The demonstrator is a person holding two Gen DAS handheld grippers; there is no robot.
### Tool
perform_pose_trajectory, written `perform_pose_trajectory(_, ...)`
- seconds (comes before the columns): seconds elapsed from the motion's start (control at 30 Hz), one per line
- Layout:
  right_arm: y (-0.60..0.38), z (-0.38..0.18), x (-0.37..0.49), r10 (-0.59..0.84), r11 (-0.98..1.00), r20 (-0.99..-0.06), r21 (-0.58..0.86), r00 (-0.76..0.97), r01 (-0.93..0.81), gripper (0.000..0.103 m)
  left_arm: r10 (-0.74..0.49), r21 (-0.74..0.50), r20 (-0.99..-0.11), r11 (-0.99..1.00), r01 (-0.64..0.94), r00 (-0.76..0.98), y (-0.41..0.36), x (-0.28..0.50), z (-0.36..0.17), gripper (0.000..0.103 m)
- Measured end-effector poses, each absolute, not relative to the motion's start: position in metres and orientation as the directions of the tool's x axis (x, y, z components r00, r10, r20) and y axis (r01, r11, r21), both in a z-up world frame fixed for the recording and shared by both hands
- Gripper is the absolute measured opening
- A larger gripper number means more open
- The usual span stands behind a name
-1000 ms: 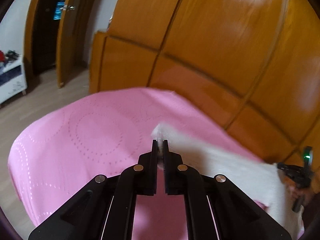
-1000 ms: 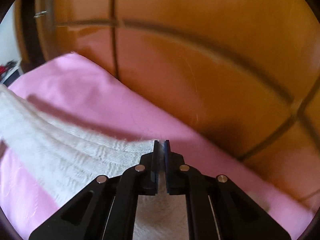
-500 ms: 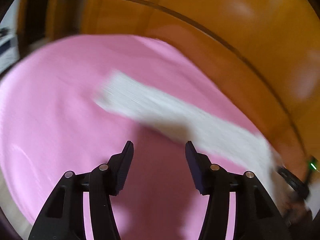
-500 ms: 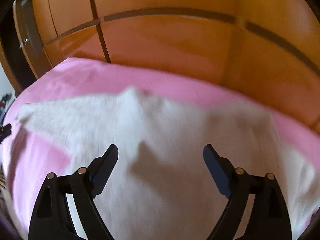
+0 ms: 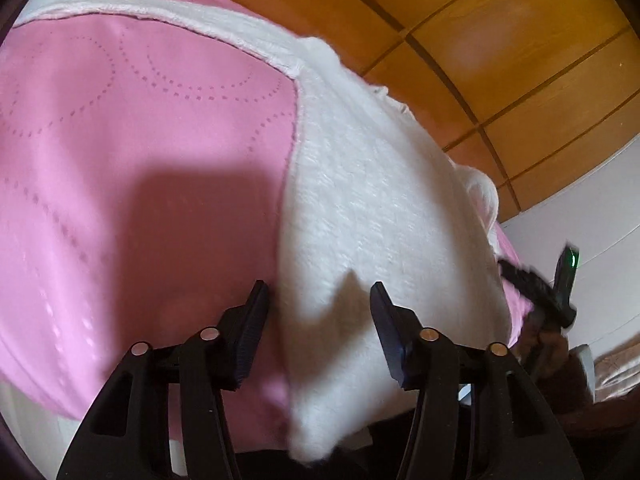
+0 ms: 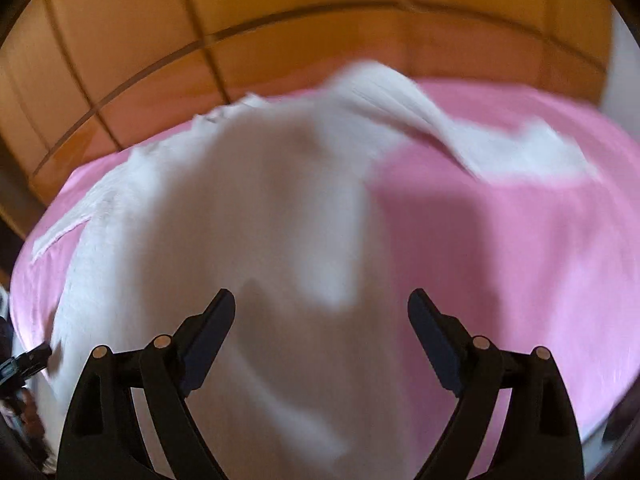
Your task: Fold small clothes
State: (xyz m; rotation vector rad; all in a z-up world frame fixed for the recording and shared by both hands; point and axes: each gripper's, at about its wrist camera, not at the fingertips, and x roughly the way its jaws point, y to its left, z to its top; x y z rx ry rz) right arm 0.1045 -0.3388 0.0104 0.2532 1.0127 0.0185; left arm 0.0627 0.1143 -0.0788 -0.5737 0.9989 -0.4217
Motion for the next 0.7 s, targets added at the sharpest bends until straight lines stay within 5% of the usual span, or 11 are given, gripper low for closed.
perform_pose_trajectory(0.07, -0.354, 0.000, 0.077, 0.184, 0.949, -0.850, 0.284, 0.494, 0.134, 0.083, -0.565, -0.611, -0.685, 0.790, 0.060, 0.460, 0.102, 0.065, -0.083, 0.012)
perform_pose_trajectory(0.1, -0.355, -0.003, 0.066, 0.211, 0.942, -0.853, 0.307, 0.477, 0.133, 0.075, -0.543, -0.583, -0.701, 0.810, 0.067, 0.462, 0.098, 0.063, -0.083, 0.007)
perform_pose_trajectory(0.13, -0.349, -0.008, 0.054, 0.237, 0.941, -0.859, 0.319, 0.454, 0.112, 0.048, -0.525, -0.560, -0.712, 0.825, 0.075, 0.466, 0.095, 0.062, -0.081, 0.006)
perform_pose_trajectory(0.17, -0.344, -0.008, 0.048, 0.223, 0.949, -0.860, 0.300, 0.458, 0.100, 0.004, -0.506, -0.545, -0.722, 0.836, 0.061, 0.472, 0.096, 0.065, -0.079, 0.005)
perform_pose_trajectory(0.33, -0.349, 0.003, 0.027, 0.290, 0.933, -0.835, 0.355, 0.467, 0.055, 0.009, -0.432, -0.488, -0.763, 0.873, 0.010, 0.481, 0.111, 0.056, -0.079, 0.005)
perform_pose_trajectory(0.4, -0.365, 0.007, 0.040, 0.278, 0.920, -0.818, 0.377, 0.504, 0.104, 0.036, -0.397, -0.451, -0.779, 0.892, 0.006, 0.486, 0.106, 0.056, -0.072, 0.012)
perform_pose_trajectory(0.47, -0.389, 0.018, 0.043, 0.203, 0.921, -0.791, 0.355, 0.578, 0.162, 0.069, -0.355, -0.421, -0.781, 0.907, -0.013, 0.514, 0.104, 0.059, -0.062, 0.047)
perform_pose_trajectory(0.7, -0.462, 0.015, 0.098, -0.323, 0.915, -0.727, -0.075, 0.606, 0.397, 0.068, -0.309, -0.423, -0.722, 0.905, -0.042, 0.619, 0.097, 0.076, -0.031, 0.054)
